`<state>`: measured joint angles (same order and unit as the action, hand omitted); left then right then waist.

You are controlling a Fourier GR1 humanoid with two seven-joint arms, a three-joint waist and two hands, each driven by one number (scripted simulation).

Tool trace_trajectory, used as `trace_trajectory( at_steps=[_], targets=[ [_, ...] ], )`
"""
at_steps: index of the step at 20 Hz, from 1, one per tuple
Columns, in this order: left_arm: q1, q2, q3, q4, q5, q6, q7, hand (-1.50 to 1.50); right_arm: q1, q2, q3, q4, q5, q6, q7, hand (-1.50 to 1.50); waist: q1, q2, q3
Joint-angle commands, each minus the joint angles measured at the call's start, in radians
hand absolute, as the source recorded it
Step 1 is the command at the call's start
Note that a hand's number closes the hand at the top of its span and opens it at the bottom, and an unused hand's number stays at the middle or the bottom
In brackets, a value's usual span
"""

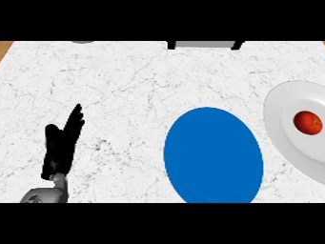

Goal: Pick the tomato from the plate and place it in the plate

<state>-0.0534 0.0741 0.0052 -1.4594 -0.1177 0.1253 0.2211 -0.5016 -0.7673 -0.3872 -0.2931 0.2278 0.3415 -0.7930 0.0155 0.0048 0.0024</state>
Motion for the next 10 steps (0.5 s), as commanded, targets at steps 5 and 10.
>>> trace_trajectory(
  at_steps=[5,10],
  targets=[
    [-0.039,0.014,0.016,0.012,0.008,-0.017,0.022,0.0,-0.001,-0.041,0.0,0.106,0.025,-0.016,-0.097,-1.5,0.007,0.005,0.001],
    [0.01,0.005,-0.006,-0.042,0.0,-0.016,0.018,0.0,-0.008,-0.084,-0.024,0.13,0.004,0.001,-0.082,-1.5,0.012,0.004,0.002]
  ],
)
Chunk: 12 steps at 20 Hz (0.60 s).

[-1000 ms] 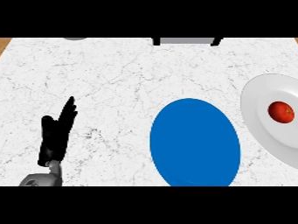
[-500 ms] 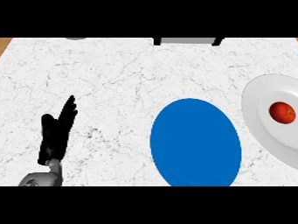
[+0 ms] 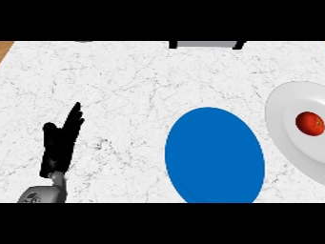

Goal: Pick the tomato from the plate and place it in the plate

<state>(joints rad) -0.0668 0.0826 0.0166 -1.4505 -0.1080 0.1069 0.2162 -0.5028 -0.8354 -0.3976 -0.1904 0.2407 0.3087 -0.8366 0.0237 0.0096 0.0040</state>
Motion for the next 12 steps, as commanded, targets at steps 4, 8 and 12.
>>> trace_trajectory(
  at_steps=[4,8,12],
  targets=[
    [0.008,-0.006,-0.014,-0.031,-0.017,0.012,0.037,0.0,0.054,-0.029,-0.032,0.038,-0.024,0.039,-0.113,-1.5,0.0,0.0,0.001],
    [0.031,-0.02,-0.024,-0.039,-0.01,0.006,0.007,0.0,0.033,-0.043,-0.054,0.055,-0.041,0.015,-0.073,-1.5,0.009,0.003,0.002],
    [-0.006,-0.037,-0.018,0.046,-0.021,0.022,-0.029,0.0,0.034,-0.048,-0.074,0.063,-0.058,-0.014,-0.057,-1.5,0.003,0.006,0.002]
  ],
)
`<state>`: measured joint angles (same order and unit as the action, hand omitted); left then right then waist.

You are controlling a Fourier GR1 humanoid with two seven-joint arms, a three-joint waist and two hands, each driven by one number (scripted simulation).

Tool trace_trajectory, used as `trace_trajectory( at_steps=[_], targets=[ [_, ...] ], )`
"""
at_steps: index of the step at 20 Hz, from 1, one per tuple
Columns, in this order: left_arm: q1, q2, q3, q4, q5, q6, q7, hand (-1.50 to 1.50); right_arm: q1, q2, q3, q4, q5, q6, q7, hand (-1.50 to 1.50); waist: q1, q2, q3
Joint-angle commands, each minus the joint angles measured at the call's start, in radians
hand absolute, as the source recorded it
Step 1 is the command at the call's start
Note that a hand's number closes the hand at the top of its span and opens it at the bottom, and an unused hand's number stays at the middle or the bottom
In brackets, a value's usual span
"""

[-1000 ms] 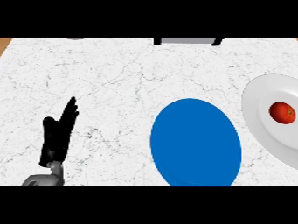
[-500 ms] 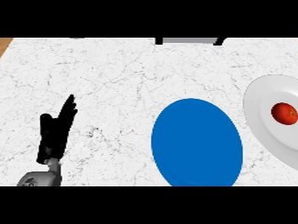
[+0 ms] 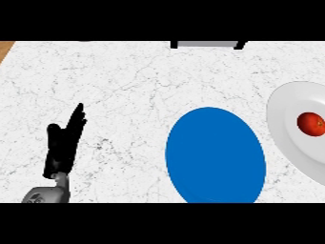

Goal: Pick the tomato from the plate and place it in the plate

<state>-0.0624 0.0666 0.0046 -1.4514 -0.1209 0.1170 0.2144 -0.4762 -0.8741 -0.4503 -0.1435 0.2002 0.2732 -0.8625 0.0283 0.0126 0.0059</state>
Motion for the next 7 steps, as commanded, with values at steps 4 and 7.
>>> trace_trajectory(
  at_steps=[4,7],
  targets=[
    [-0.028,0.007,-0.001,-0.035,0.002,-0.005,0.062,0.0,0.011,-0.047,-0.013,0.01,-0.006,0.038,-0.019,-1.5,0.005,0.001,0.002],
    [0.007,-0.018,-0.02,-0.009,-0.019,0.013,-0.006,0.0,0.04,-0.009,-0.015,0.019,-0.005,-0.021,-0.044,-1.5,0.004,0.002,0.002]
  ],
)
